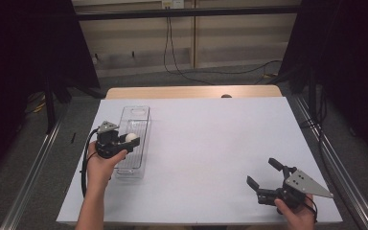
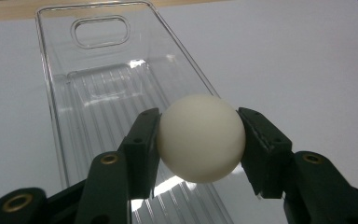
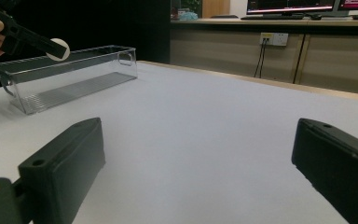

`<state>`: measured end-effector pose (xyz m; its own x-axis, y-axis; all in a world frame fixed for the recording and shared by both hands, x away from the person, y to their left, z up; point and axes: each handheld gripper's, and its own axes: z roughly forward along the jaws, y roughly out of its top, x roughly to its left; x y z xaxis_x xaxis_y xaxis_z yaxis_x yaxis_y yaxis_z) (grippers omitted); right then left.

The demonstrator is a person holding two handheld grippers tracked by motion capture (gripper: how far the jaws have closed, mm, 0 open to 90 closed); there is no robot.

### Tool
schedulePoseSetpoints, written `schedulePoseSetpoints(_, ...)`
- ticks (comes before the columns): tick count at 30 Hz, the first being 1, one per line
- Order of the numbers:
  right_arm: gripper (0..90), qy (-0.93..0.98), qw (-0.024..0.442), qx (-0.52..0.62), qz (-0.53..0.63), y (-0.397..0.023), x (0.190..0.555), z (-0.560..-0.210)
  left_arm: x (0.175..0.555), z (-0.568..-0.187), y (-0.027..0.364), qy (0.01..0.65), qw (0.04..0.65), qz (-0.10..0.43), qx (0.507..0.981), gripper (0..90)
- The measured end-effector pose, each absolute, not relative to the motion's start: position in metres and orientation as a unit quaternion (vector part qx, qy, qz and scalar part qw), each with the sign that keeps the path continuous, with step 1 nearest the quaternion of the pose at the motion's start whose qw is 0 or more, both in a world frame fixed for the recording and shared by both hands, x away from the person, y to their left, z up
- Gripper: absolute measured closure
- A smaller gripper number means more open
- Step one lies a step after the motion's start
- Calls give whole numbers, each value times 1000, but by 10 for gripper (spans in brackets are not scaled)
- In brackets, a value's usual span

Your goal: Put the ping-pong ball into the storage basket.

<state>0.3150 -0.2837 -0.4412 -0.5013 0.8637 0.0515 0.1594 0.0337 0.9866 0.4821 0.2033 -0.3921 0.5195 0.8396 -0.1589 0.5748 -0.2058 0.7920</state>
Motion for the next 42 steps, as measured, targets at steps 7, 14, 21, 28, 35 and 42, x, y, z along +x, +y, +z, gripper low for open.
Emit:
schedulePoseSetpoints(7,23,649,307,394,573,-284,315,-441,483,-395,204,463,418,160,765,512)
schedulePoseSetpoints(14,23,650,306,396,572,-284,315,-441,484,-396,205,466,417,159,764,512)
schedulePoseSetpoints(21,23,650,307,395,571,-284,315,-441,484,-398,206,468,412,164,764,512)
schedulePoseSetpoints(28,23,650,308,393,573,-285,315,-441,485,-399,206,466,406,168,768,511)
schedulePoseSetpoints(35,23,650,308,393,572,-284,315,-441,485,-400,208,466,402,171,769,511)
schedulePoseSetpoints(42,23,648,307,398,573,-284,314,-440,486,-402,206,466,398,174,770,511)
